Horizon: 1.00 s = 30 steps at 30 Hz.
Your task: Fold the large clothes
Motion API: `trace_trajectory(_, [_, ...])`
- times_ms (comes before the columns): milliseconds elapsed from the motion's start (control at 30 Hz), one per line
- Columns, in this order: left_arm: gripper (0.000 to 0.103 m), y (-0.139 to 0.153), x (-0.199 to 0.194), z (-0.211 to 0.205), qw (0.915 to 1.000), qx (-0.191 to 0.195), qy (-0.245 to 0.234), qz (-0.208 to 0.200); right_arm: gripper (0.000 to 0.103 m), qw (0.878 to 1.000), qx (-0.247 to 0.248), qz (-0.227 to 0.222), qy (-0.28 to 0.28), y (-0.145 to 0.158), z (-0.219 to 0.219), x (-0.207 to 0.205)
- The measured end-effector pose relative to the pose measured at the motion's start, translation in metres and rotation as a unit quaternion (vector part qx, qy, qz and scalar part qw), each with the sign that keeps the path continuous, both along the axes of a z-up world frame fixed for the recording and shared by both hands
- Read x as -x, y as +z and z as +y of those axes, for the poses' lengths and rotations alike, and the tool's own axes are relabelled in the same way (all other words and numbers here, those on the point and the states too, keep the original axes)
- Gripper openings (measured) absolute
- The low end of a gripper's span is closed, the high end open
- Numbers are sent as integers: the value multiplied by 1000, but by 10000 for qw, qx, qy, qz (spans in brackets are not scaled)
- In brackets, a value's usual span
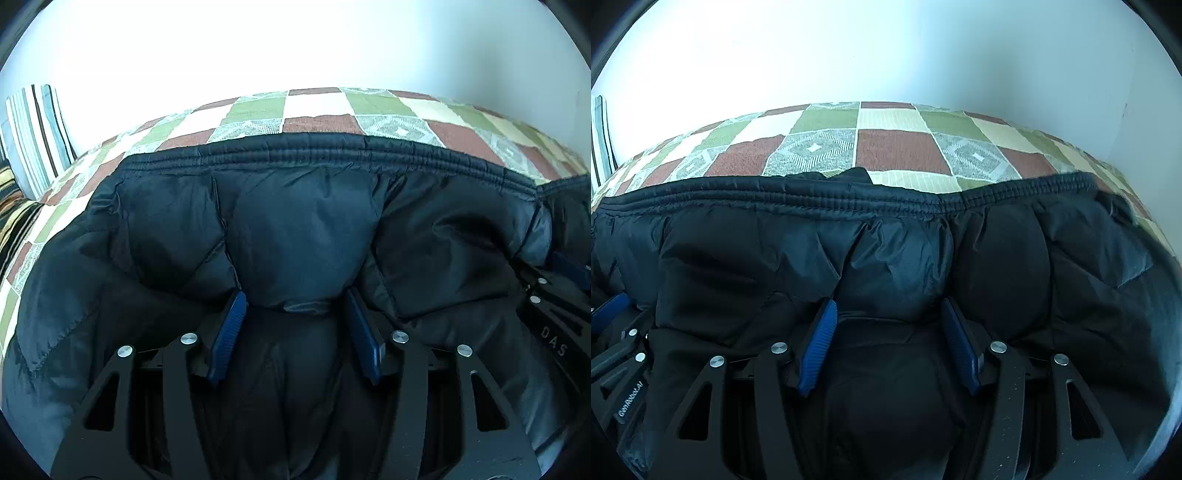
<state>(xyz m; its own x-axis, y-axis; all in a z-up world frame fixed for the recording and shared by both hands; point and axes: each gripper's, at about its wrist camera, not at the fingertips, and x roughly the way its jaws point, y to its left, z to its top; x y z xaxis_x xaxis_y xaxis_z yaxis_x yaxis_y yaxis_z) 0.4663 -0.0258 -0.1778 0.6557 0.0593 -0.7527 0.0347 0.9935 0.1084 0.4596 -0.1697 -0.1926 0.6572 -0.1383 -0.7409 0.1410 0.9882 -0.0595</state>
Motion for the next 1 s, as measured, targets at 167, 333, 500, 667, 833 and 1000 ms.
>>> trace_trajectory(167, [80, 28, 14, 26, 9979, 624, -177, 81, 77, 9993, -340, -132, 118, 31, -13, 19])
trace_trajectory(333, [89, 61, 61, 77, 9972, 670, 58, -324, 81, 9979, -370, -523, 103, 72, -57, 74])
trace_trajectory(500, [91, 67, 115, 155, 9924, 919, 733, -368, 82, 9976, -484, -442, -225, 82, -127, 130])
trace_trajectory(667, [92, 40, 154, 203, 9764, 1854, 1107, 62, 82, 9966, -615, -148, -534, 63, -175, 168])
trace_trajectory(833, [92, 18, 160, 205, 9614, 2528, 1059, 246, 82, 9878, -1344, 41, -787, 39, -202, 181])
trace_trajectory(1000, [96, 7, 147, 197, 9570, 2721, 983, 237, 83, 9778, -1895, 223, -861, 17, -209, 173])
